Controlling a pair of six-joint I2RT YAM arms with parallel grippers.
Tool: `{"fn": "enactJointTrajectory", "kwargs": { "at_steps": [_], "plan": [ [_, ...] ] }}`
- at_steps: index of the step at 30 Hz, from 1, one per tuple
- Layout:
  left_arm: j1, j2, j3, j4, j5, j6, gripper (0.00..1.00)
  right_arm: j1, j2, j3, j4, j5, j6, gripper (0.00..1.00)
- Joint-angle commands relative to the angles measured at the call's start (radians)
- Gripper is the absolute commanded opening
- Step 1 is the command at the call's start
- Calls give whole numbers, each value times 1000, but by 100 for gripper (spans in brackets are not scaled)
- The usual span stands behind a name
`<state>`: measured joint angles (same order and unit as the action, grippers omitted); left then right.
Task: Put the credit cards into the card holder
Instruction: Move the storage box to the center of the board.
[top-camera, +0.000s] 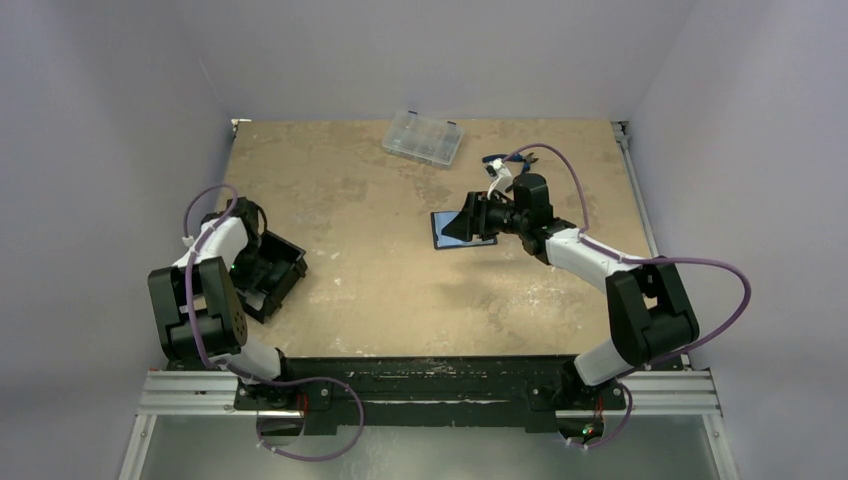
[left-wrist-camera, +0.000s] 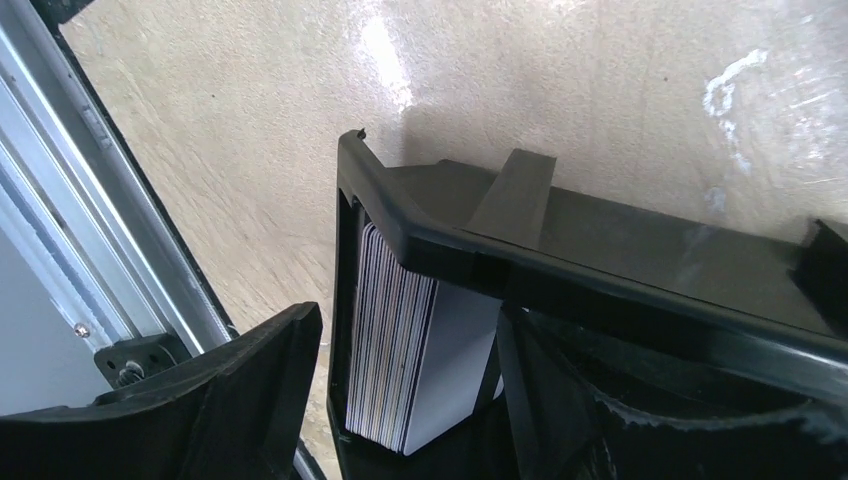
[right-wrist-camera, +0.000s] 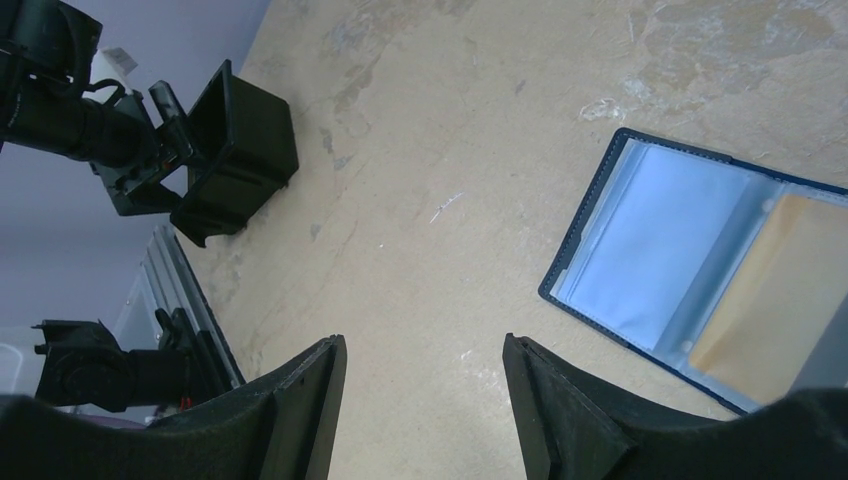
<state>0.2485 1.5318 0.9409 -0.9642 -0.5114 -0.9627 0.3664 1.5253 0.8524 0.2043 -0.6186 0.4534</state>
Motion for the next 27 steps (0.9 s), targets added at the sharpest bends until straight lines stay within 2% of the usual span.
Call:
{"fn": "enactJointTrajectory", "kwargs": {
  "at_steps": [1,6,11,18,27],
  "plan": [
    [7,4,-27,53,19,-16,67,3,6,8,43,-18,4,67],
    [7,8,-46,98,53,1,56,2,3,7,44,-18,4,67],
    [6,19,-55,129,80,18,39,2,0,7,46,-17,4,67],
    [6,49,-71,200,132,54,30,3,-1,4,47,-15,4,67],
    [-32,99,-33,279,192,86,27,3,1,4,50,-12,4,67]
  ]
}}
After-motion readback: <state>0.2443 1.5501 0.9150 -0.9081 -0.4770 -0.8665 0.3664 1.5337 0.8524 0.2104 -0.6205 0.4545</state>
